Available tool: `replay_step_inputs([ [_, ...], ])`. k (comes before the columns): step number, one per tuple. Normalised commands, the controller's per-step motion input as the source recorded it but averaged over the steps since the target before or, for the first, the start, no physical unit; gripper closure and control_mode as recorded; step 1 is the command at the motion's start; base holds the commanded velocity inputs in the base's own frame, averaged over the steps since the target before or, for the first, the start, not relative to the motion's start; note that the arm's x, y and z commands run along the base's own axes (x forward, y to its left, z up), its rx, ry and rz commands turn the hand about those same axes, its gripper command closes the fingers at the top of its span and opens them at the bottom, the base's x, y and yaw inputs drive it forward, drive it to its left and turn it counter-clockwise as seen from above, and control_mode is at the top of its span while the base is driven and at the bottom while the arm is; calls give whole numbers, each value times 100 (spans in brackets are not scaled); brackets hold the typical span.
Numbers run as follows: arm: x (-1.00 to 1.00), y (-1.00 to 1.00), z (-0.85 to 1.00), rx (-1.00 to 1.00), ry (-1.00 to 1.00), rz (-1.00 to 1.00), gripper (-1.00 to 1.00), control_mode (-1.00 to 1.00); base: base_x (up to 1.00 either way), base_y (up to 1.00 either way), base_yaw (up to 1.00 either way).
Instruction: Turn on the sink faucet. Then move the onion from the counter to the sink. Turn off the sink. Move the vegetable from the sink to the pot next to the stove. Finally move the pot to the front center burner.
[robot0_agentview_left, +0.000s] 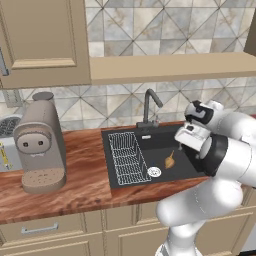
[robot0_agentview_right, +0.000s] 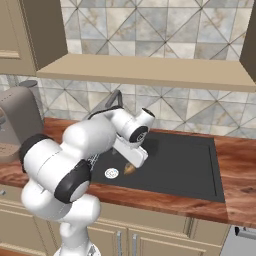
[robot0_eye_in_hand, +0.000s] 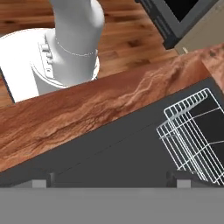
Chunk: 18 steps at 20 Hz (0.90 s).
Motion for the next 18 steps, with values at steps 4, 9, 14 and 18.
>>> replay_step_inputs([
  [4, 22, 0, -30, -10, 0, 0, -100, -100, 0, 0, 0],
  [9, 25, 0, -29, -6, 0, 0, -100, -100, 0, 0, 0],
  [14, 24, 1, -22, -3, 1, 0, -100, -100, 0, 0, 0],
  [18, 33, 2, -18, -2, 7, 1, -100, -100, 0, 0, 0],
])
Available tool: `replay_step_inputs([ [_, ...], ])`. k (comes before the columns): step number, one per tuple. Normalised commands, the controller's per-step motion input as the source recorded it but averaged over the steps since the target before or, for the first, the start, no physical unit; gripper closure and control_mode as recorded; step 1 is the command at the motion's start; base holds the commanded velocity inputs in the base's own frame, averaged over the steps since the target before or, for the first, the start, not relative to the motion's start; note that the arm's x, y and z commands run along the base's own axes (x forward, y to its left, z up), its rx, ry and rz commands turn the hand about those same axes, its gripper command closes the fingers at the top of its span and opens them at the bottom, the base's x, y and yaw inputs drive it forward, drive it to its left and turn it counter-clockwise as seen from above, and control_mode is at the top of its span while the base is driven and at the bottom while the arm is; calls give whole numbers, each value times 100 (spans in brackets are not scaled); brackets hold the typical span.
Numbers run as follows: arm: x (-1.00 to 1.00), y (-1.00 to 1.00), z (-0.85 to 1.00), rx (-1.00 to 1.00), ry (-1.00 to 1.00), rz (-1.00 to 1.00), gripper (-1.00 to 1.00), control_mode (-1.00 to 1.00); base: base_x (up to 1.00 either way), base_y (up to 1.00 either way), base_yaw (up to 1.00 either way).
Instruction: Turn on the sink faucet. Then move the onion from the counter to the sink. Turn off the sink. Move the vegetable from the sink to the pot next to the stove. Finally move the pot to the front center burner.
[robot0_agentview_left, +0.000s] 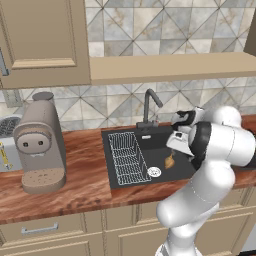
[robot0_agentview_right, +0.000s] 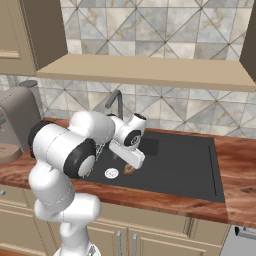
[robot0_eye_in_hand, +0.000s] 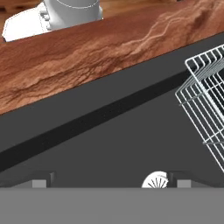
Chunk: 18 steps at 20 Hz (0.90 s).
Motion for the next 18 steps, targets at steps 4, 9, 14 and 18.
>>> replay_step_inputs([
  [4, 32, 0, -14, -6, 2, 2, -100, -100, 0, 0, 0],
  [9, 34, 0, -16, -4, 3, 3, -100, -100, 0, 0, 0],
  [14, 22, 0, -24, -2, 0, 3, -100, -100, 0, 0, 0],
  [18, 14, 0, -25, 0, 0, 3, -100, -100, 0, 0, 0],
])
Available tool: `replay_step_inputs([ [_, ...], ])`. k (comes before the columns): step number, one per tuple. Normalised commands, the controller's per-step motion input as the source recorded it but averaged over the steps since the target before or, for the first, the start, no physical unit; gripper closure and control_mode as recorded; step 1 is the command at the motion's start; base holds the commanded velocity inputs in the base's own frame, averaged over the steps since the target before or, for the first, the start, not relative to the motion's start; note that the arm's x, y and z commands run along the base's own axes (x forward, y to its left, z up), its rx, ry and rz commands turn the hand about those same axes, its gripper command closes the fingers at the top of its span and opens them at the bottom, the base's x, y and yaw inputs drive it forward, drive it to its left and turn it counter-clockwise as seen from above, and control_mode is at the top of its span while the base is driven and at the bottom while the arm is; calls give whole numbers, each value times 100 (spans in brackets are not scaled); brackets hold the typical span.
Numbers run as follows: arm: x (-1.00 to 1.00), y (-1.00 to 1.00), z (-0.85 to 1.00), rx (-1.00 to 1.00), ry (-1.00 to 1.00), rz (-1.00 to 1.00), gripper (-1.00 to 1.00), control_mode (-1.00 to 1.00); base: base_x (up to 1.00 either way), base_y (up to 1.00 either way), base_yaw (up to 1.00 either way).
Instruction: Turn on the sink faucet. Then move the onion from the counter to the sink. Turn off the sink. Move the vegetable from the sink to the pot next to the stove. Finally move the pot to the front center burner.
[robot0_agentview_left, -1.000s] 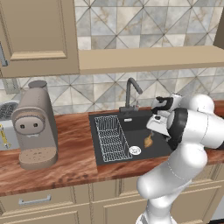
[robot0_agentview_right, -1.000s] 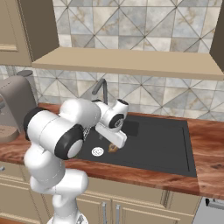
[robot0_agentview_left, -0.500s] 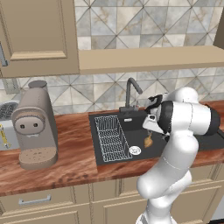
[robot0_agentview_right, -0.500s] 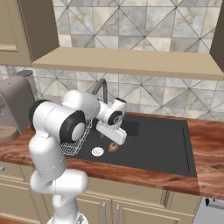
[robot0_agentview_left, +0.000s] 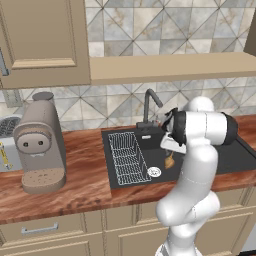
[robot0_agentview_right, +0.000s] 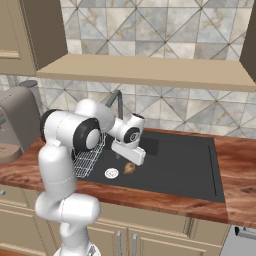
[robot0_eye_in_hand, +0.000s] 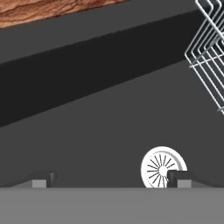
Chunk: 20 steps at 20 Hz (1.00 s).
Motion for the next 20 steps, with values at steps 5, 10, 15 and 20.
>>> replay_step_inputs([
  [5, 19, 0, -25, -1, -1, 2, -100, -100, 0, 0, 0],
  [10, 16, 0, -25, -5, -5, 1, -100, -100, 0, 0, 0],
  [15, 13, 0, -15, -2, -4, 0, -100, -100, 0, 0, 0],
  [20, 13, 0, -11, -2, -1, 0, -100, -100, 0, 0, 0],
])
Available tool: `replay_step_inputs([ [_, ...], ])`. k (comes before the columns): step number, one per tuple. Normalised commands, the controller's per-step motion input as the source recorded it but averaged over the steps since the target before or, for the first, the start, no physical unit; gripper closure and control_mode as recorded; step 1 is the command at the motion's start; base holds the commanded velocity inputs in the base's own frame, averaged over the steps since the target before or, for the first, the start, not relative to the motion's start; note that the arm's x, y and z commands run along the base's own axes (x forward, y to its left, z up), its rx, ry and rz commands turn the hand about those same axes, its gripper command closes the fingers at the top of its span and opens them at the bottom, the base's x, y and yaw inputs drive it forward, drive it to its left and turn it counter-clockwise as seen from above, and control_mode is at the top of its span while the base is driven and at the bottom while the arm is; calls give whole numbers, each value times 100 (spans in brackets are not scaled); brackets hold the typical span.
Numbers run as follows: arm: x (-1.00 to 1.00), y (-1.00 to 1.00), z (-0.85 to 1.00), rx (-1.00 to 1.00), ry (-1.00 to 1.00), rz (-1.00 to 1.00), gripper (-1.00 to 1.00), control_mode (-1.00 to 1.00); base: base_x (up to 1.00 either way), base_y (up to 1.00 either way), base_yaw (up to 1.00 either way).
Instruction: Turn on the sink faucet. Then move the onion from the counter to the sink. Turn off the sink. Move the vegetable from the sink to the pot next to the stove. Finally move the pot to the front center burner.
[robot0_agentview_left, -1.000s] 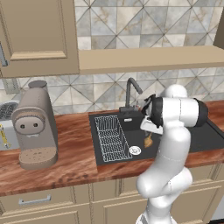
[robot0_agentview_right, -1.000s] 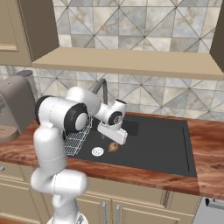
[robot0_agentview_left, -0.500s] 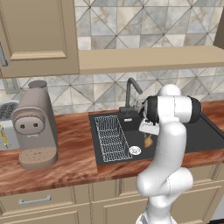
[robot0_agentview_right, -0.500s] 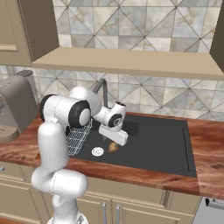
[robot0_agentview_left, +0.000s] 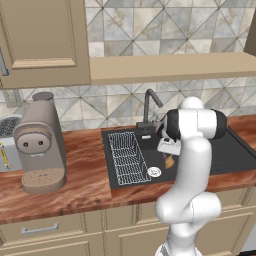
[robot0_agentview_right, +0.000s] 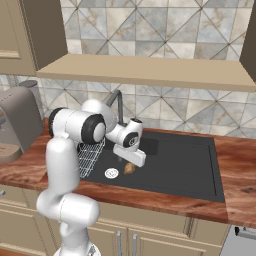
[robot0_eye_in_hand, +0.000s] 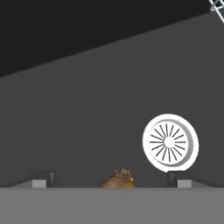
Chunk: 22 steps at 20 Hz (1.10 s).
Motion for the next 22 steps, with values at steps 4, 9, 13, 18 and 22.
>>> replay_step_inputs([
  [4, 15, 0, -9, -2, 0, 0, -100, -100, 0, 0, 0],
  [9, 16, 0, -11, -2, -2, 1, -100, -100, 0, 0, 0],
  [13, 9, 0, -11, -1, -2, 1, -100, -100, 0, 0, 0],
  [18, 9, 0, -12, -1, -3, 1, -100, -100, 0, 0, 0],
  [22, 13, 0, -10, 0, -1, 1, -100, -100, 0, 0, 0],
])
